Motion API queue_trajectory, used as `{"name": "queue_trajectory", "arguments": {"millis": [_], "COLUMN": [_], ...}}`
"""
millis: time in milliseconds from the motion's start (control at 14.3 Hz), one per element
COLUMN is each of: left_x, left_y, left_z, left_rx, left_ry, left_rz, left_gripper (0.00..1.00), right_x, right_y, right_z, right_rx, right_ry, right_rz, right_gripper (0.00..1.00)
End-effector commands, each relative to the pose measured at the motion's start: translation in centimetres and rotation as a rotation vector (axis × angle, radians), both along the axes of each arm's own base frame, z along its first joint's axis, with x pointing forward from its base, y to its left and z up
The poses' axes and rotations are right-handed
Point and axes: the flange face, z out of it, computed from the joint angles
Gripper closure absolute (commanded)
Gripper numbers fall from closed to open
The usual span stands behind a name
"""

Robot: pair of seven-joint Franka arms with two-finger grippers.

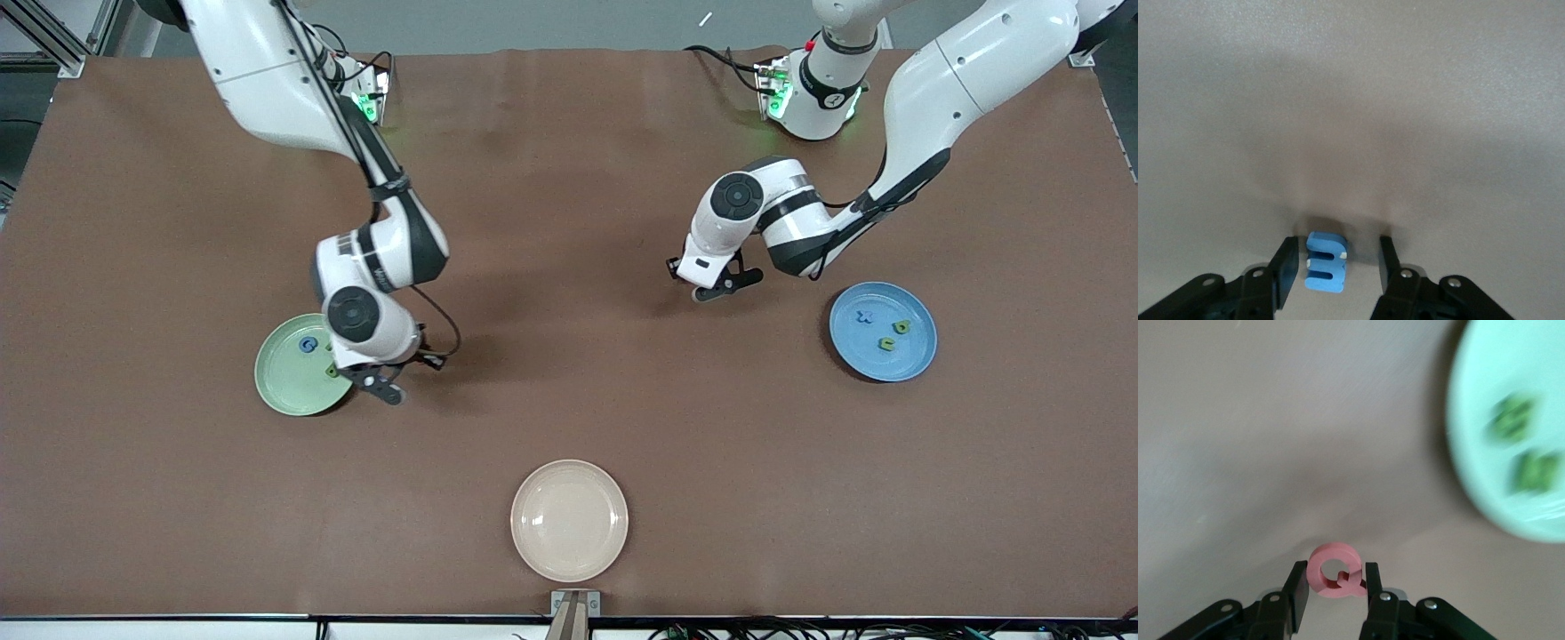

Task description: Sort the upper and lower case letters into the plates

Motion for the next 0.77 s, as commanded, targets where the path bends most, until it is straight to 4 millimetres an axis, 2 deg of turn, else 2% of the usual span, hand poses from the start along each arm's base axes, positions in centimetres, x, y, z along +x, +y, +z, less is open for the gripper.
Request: {"name": "queue_trajectory", "arguments": {"millis": [0, 140, 280, 420, 491, 701], "left_x": [-0.9, -1.0, -1.0, -1.0, -0.8, 0.7], "left_y": [0.1, 0.0, 0.1, 0.1, 0.2, 1.1], "left_z": [-0.3, -0.4, -0.5, -0.4, -0.2, 1.2], "left_rx": [0.008, 0.008, 0.009, 0.011, 0.015, 0.043], "left_ry": [0.007, 0.01, 0.01, 0.006, -0.001, -0.05], "left_rz": [0.01, 0.008, 0.009, 0.005, 0.004, -0.03], "left_gripper": [0.54, 0.72, 0.85, 0.95, 0.99, 1.0], "right_x": [1.3, 1.9, 2.1, 2.1, 2.0, 2.0], "right_y": [-7.0, -13.3, -18.0, -19.1, -19.1, -19.3], "right_z": [3.4, 2.7, 1.8, 1.0, -0.2, -2.0], "right_rx": [0.032, 0.039, 0.021, 0.018, 0.014, 0.008], "right_ry": [0.037, 0.052, 0.056, 0.044, 0.025, -0.005], "right_rz": [0.05, 0.065, 0.069, 0.059, 0.059, 0.056], "right_gripper": [0.98, 0.98, 0.98, 0.98, 0.98, 0.98]}}
